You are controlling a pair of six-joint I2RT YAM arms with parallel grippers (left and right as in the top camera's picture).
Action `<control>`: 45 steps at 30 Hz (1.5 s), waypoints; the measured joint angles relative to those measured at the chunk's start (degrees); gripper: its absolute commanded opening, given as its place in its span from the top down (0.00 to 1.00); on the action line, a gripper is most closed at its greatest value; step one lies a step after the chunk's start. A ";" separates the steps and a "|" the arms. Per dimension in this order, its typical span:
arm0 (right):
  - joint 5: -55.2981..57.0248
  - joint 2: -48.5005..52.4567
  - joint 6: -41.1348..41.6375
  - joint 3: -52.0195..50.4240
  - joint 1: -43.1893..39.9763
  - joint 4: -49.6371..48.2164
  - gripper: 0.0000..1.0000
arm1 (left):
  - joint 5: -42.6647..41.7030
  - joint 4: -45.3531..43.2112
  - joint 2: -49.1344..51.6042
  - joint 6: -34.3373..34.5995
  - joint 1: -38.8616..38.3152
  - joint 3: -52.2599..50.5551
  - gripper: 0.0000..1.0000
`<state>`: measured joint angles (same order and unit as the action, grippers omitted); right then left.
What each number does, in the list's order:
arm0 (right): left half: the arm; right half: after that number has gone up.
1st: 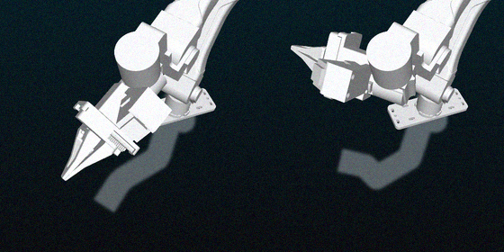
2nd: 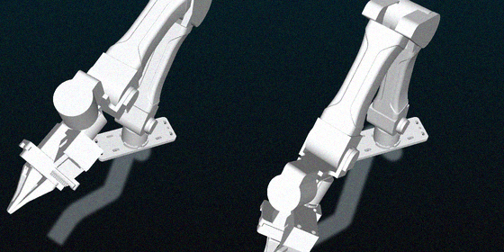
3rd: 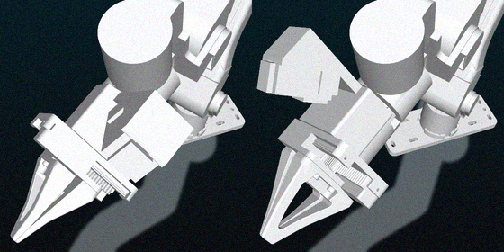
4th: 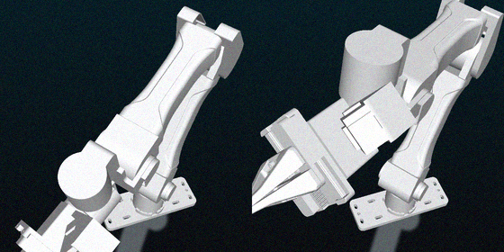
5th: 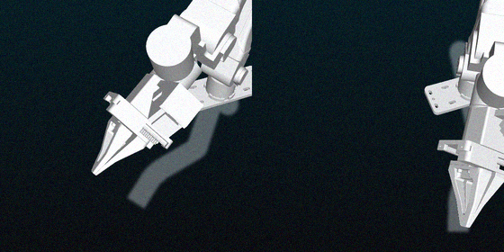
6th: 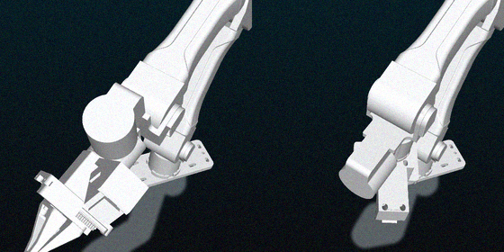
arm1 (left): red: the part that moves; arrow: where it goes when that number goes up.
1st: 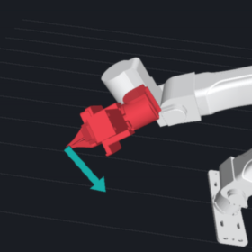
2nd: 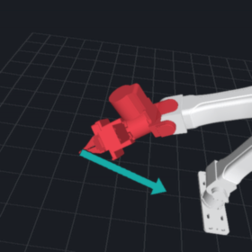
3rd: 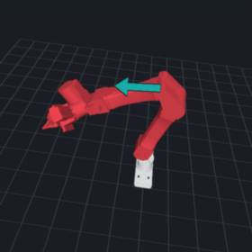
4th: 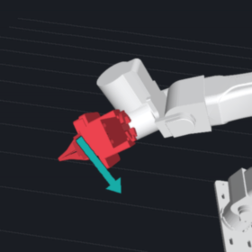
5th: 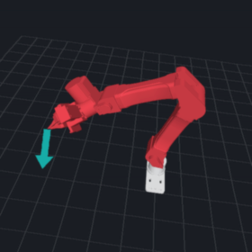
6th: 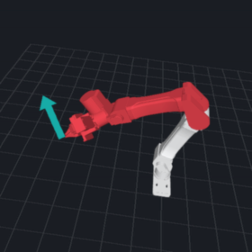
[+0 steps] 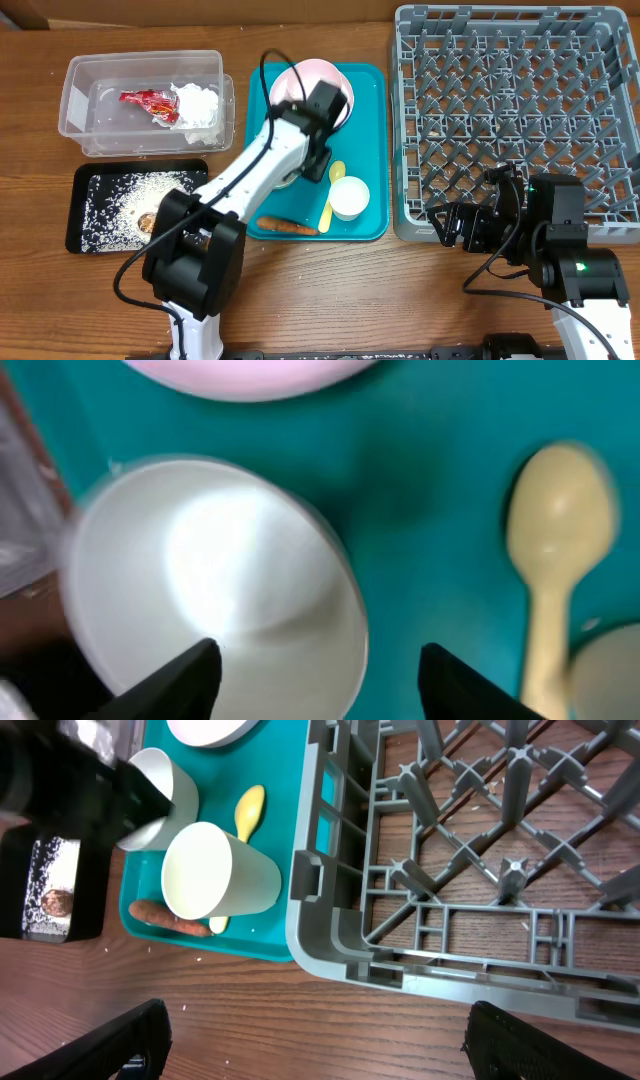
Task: Sort waste into correct bins and load items into the dishwasher
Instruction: 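Return the white bowl to the teal tray with the left gripper, then grasp the carrot on the teal tray with the left gripper and lift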
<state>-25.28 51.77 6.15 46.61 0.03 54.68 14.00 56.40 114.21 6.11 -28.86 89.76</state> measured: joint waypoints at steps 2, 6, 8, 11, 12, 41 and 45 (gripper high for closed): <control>0.02 0.00 0.00 0.00 0.00 -0.02 0.04 | 0.20 5.16 0.02 1.11 0.00 6.12 0.32; 0.00 0.00 0.00 0.00 0.00 -0.02 0.04 | 0.42 14.23 -0.28 5.79 0.00 15.32 0.32; 0.02 0.00 0.02 0.00 0.00 -0.04 0.04 | 0.42 18.01 -1.60 8.87 0.02 16.76 0.35; 0.00 0.00 0.02 0.00 0.00 -0.02 0.04 | 0.46 23.65 -4.13 13.29 0.00 16.90 0.44; 0.00 0.00 0.00 0.00 0.00 -0.07 0.04 | 0.46 24.33 -4.42 13.73 0.00 16.90 0.46; 0.00 6.97 0.02 0.00 0.00 0.22 0.03 | -7.37 -4.48 -15.87 33.68 -0.42 -28.37 0.55; 0.00 6.97 0.02 0.00 0.00 0.20 0.03 | -7.41 -5.03 -15.87 34.51 -0.42 -29.00 0.45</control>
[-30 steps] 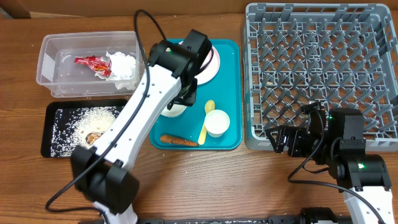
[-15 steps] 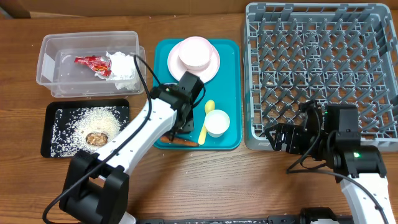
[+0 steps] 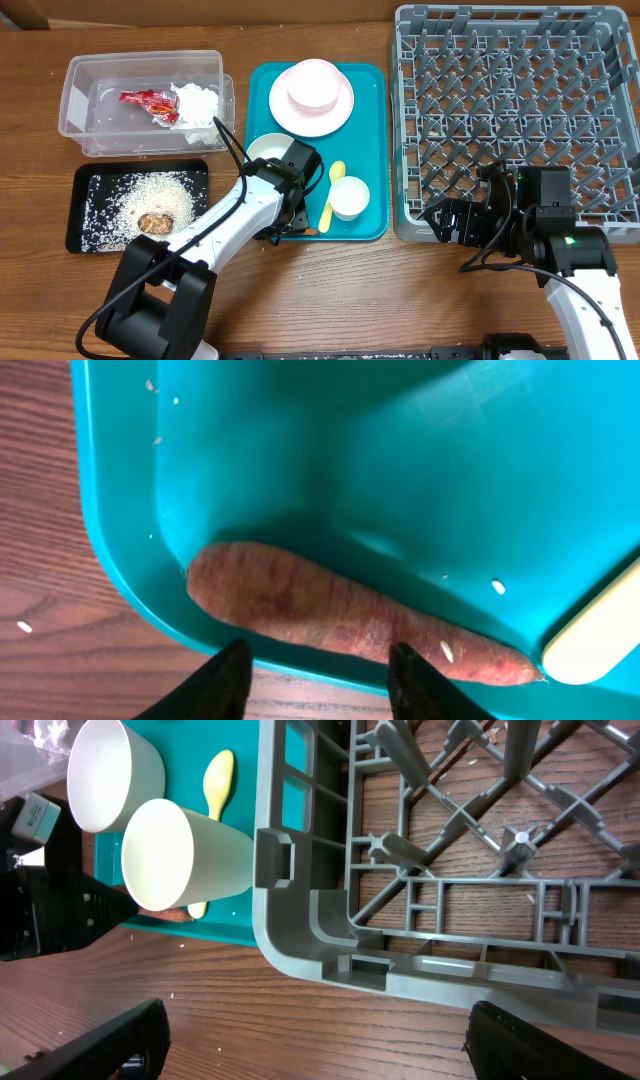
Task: Sort waste into correct bins and load items into the dishwasher
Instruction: 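Grasp the carrot on the teal tray with the left gripper and lift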
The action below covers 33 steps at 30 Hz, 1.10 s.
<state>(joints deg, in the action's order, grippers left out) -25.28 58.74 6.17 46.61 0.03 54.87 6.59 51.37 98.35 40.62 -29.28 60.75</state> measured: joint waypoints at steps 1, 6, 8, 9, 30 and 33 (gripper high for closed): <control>0.00 0.00 0.02 0.00 0.00 0.00 0.03 | -0.02 -0.22 0.00 0.07 0.00 -0.04 0.44; 0.02 0.00 0.00 0.00 0.00 0.00 0.03 | -0.02 -1.55 0.00 0.39 0.00 -0.09 0.44; 0.02 0.00 -0.02 0.00 0.00 0.02 0.03 | -0.02 -2.16 0.00 0.42 0.00 -0.09 0.43; 0.00 0.00 -0.02 0.00 0.00 0.02 0.03 | 0.00 -2.47 0.00 0.39 0.00 -0.09 0.43; 0.02 0.00 0.02 0.00 0.00 -0.02 0.03 | 3.39 -3.15 2.71 1.25 0.04 1.11 0.71; 0.02 0.00 -0.02 0.00 0.00 -0.02 0.03 | 3.63 -3.19 2.71 1.22 0.04 1.14 0.78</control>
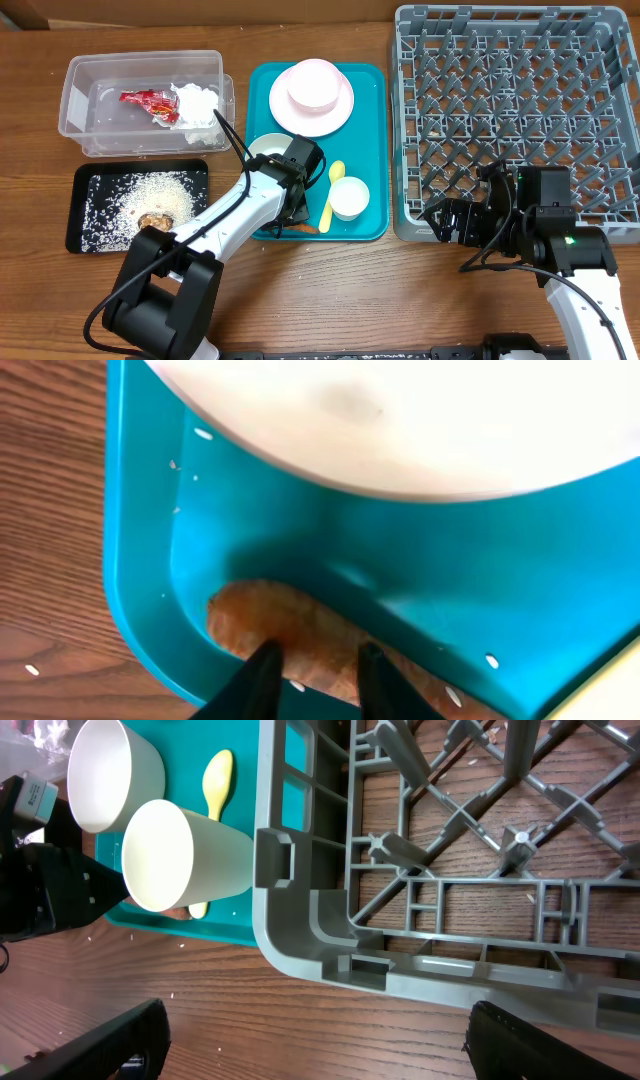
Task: Sort waste into correct bins and load items into the dishwasher
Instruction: 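Grasp the carrot on the teal tray with the left gripper and lift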
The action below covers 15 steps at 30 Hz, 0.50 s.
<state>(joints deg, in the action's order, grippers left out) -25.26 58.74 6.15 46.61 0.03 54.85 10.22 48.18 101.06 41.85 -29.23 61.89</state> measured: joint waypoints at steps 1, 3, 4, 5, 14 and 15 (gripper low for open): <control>-0.02 0.00 0.00 0.00 0.00 0.04 0.03 | 0.22 -0.04 0.00 -0.02 0.02 0.04 0.79; 0.00 0.00 0.00 0.00 0.00 0.04 0.03 | 0.52 -0.04 0.02 -0.35 0.02 0.17 0.83; 0.00 0.00 0.02 0.00 0.00 0.00 0.03 | 0.57 -0.02 0.13 -0.59 0.02 0.35 0.87; 0.00 0.00 0.02 0.00 0.00 0.02 0.03 | 0.61 0.00 0.26 -1.20 0.02 0.63 0.88; 0.00 0.00 0.02 0.00 0.00 0.02 0.03 | -1.31 0.09 2.73 -9.29 0.00 4.72 0.58; -0.02 0.00 0.00 0.00 0.00 0.02 0.03 | -1.64 0.50 2.93 -10.29 -0.04 5.20 0.51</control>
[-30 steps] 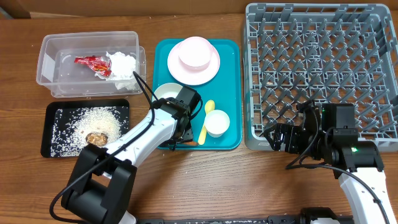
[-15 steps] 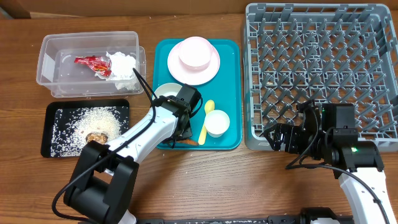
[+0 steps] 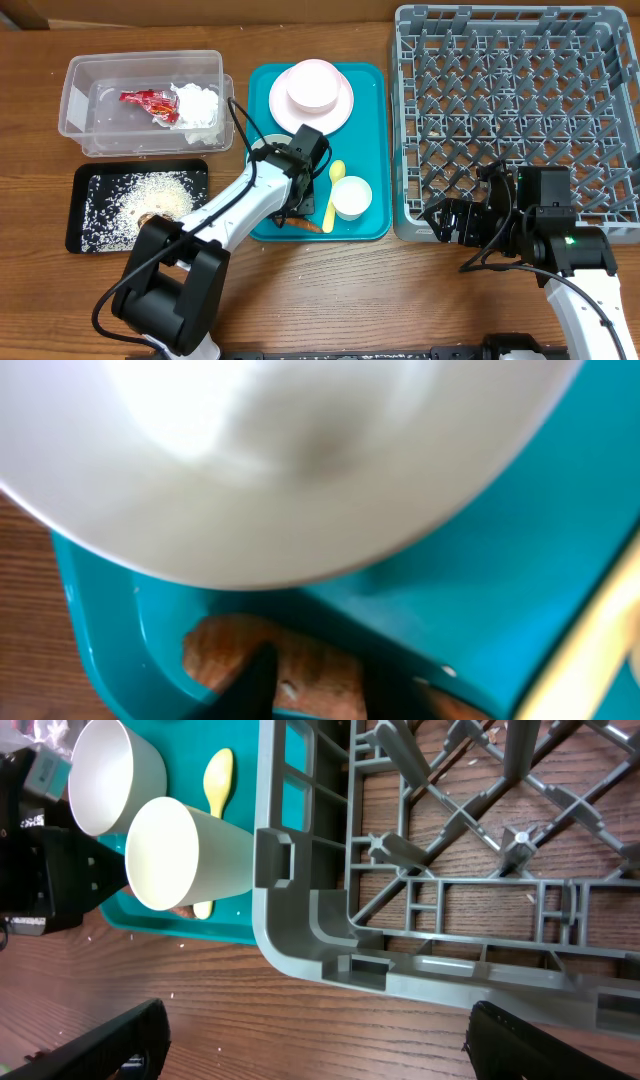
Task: Sort waste into correct bins and load items into the dishwasher
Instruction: 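Grasp the carrot on the teal tray with the left gripper and lift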
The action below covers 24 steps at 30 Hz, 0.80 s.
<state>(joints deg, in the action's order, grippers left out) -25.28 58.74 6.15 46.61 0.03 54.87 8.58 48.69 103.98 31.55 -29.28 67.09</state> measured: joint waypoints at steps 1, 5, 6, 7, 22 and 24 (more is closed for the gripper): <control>0.02 0.00 0.00 0.00 0.00 0.02 0.03 | -0.42 0.70 0.20 -1.38 0.00 0.72 0.44; 0.02 0.00 0.02 0.00 0.00 0.02 0.03 | -1.20 3.34 0.31 -5.51 0.00 3.19 0.31; 0.02 0.00 0.00 0.00 0.00 0.02 0.03 | -1.29 3.50 0.31 -6.62 0.00 3.54 0.30; 0.02 0.00 0.02 0.00 0.00 0.00 0.03 | -1.33 3.63 0.31 -7.80 0.00 3.61 0.30; 0.02 -0.02 0.00 0.00 0.00 0.00 0.03 | -5.27 8.26 0.31 -23.02 0.00 3.69 0.35; 0.00 0.00 0.02 0.00 0.00 0.00 0.03 | -6.05 9.68 0.31 -19.30 0.00 3.72 0.37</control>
<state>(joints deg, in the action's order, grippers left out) -25.28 58.74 6.17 46.61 0.03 54.87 2.52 58.37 104.29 12.25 -29.28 70.81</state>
